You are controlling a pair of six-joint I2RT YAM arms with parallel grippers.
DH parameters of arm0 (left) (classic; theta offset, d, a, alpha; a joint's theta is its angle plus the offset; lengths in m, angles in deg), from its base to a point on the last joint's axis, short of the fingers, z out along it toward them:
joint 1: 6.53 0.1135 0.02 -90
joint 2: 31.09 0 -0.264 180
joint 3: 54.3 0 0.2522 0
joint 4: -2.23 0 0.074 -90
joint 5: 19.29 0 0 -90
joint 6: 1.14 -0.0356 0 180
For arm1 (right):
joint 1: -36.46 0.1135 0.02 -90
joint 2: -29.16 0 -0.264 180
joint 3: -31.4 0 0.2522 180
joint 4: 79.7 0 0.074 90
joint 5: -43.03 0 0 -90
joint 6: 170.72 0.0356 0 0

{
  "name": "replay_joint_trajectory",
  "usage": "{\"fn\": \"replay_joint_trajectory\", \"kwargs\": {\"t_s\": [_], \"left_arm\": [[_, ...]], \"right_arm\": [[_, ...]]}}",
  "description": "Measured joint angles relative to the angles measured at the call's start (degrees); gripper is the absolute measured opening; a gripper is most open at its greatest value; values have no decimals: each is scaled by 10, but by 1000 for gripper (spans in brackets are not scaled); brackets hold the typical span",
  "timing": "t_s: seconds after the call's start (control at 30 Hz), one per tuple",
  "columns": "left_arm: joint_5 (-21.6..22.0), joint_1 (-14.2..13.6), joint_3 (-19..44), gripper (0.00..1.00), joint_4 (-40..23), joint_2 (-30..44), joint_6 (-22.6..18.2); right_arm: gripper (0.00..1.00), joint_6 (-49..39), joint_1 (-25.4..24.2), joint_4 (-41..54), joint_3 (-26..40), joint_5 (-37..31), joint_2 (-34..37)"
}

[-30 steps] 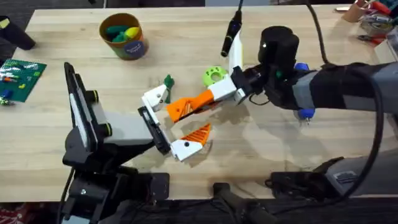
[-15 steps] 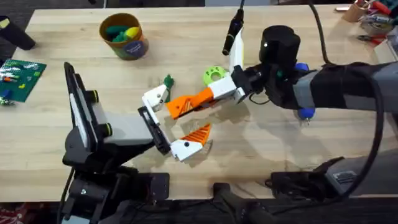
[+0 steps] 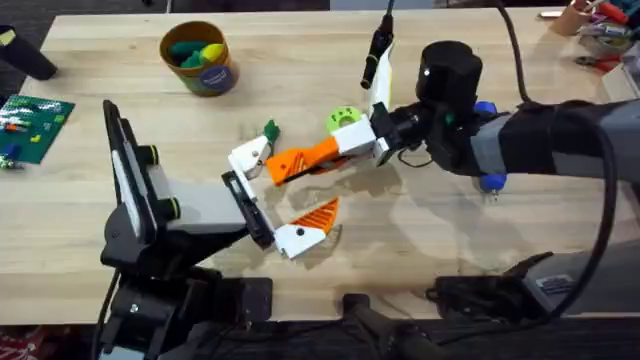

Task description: Pick up the gripper from the table and insert it into the empty holder that is missing its gripper. Then pick up a screw, insert it into the mounting hole, and use the screwdriver to tighten it. Finally, clean up the table by picking up the vegetable and placing it into the bucket.

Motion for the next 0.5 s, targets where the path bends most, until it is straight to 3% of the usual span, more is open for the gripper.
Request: {"fn": "replay_joint_trajectory", "kwargs": {"t_s": [0.5], "left_arm": [[0,0,0,986,0,0,0]], "right_arm": [[20,28,11,-8,0,-27,0]]}}
